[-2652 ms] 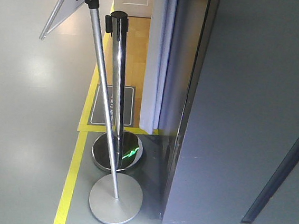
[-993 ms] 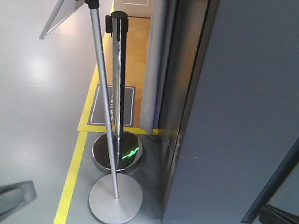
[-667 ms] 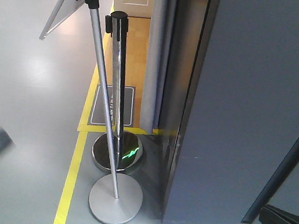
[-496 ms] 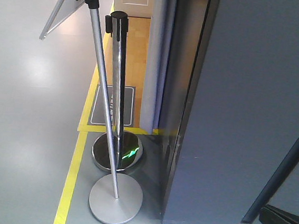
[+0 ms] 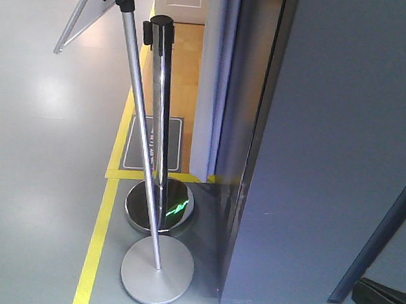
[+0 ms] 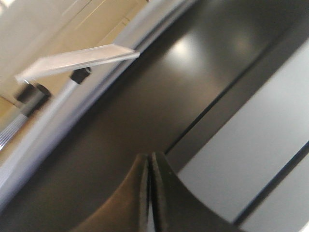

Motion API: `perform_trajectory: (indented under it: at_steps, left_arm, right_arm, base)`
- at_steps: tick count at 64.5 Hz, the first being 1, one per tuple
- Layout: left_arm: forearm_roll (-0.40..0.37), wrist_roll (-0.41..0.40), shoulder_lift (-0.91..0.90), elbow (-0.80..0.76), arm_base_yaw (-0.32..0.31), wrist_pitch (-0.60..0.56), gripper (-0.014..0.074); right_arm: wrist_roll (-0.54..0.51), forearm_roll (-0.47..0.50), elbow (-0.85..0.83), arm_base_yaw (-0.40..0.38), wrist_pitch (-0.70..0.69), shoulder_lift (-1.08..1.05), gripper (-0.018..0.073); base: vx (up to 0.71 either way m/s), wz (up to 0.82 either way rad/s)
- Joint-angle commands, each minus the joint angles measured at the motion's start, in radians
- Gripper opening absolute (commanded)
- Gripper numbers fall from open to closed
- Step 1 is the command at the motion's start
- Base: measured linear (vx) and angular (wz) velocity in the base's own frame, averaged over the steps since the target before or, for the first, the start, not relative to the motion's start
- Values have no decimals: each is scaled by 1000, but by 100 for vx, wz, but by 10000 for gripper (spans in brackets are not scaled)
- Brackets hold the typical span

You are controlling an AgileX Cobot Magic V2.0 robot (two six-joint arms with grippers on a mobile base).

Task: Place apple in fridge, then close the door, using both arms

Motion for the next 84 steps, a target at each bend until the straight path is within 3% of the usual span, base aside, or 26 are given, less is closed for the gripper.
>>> perform_trajectory:
  at_steps: [1,13,19,31,43,64,84]
  left_arm:
    - [-108,281,2,39,-6,-61,-7]
    - [-276,616,-24,178,-32,24,-7]
    - [-380,715,-73,214,-54,136,-7]
    - [-522,838,-162,216,-67,414,-7]
    - [-536,1001,-247,217,-104,545,-7]
    - [-534,1317,-450,218,-110,597,-7]
    - [-531,1369,-642,218,-111,726,-7]
  right_arm:
    - [-7,37,-28,-1,-33,8,-2]
    - [-7,37,-28,-1,-33,8,-2]
    - [-7,37,-28,-1,-33,8,-2]
    - [-7,37,-28,-1,-33,8,-2]
    - [-7,37,-28,-1,-33,8,-2]
    - [-7,37,-28,-1,-33,8,-2]
    - [-7,37,-28,-1,-32,7,-2]
  base:
    - [0,0]
    - [0,0]
    - [0,0]
    - [0,0]
    - [0,0]
    - [0,0]
    - [0,0]
